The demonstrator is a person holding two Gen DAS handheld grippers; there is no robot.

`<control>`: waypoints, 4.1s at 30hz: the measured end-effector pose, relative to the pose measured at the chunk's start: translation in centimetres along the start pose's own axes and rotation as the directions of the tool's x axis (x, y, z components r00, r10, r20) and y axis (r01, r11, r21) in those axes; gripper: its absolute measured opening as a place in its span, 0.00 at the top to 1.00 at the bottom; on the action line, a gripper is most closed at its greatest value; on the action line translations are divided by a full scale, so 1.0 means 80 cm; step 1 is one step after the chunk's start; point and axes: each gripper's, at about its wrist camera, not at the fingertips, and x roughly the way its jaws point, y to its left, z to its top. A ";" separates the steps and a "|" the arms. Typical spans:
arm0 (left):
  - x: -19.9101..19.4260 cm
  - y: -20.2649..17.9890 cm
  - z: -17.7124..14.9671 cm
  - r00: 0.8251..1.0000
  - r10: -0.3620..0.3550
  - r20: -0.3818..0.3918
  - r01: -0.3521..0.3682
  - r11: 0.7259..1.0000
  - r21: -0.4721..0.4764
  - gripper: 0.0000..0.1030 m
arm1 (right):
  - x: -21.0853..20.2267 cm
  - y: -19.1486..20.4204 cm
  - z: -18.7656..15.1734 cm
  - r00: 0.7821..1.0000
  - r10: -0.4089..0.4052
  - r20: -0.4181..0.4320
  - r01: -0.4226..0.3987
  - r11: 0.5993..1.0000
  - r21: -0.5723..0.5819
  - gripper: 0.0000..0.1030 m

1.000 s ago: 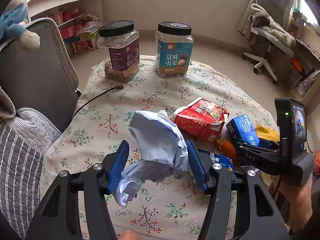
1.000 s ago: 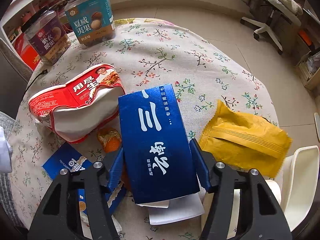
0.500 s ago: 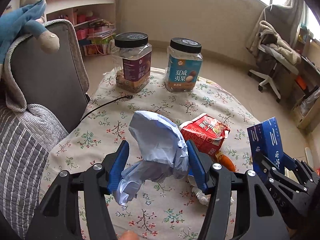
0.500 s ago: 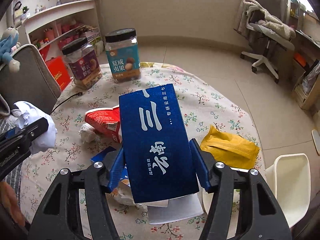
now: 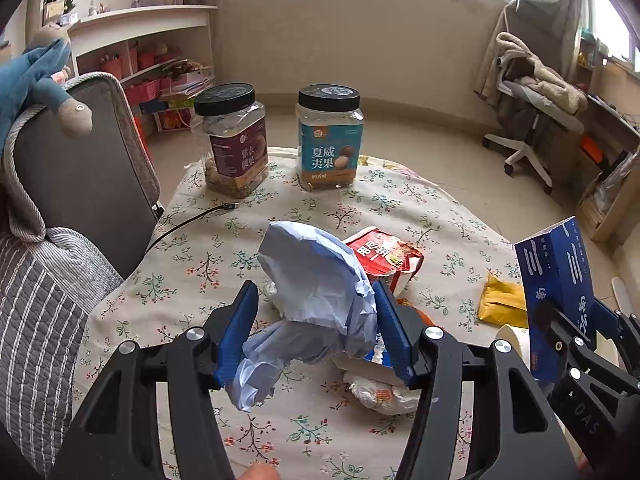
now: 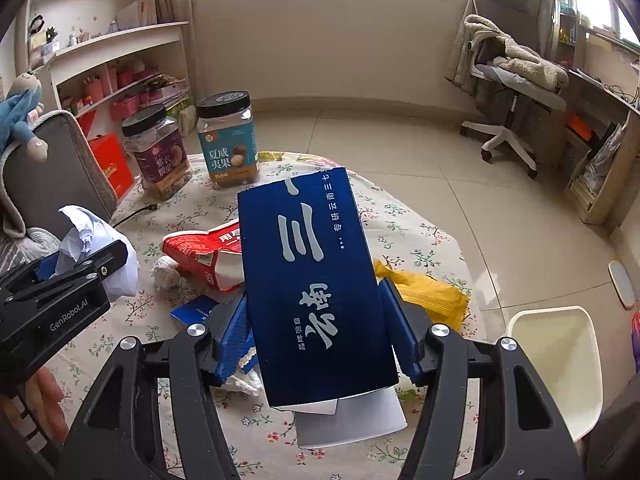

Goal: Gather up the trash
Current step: 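Drop the tissue box and crumpled paper into the white bin, then move both tools back over the table toward the remaining trash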

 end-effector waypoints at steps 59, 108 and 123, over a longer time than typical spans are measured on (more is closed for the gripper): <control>-0.041 -0.437 -0.070 0.882 -0.427 -0.199 0.469 0.831 0.298 0.21 | -0.150 -0.404 -0.103 0.855 -0.514 -0.068 0.448 0.667 0.595 0.07; 0.023 -0.136 0.002 0.999 -0.012 -0.037 0.017 0.991 0.130 0.13 | -0.025 -0.144 -0.014 0.933 -0.359 -0.026 0.358 0.917 0.175 0.07; 0.121 0.005 -0.003 0.958 0.129 -0.257 -0.088 0.982 0.165 0.13 | 0.030 -0.060 0.006 0.971 -0.232 -0.054 0.236 0.968 0.081 0.07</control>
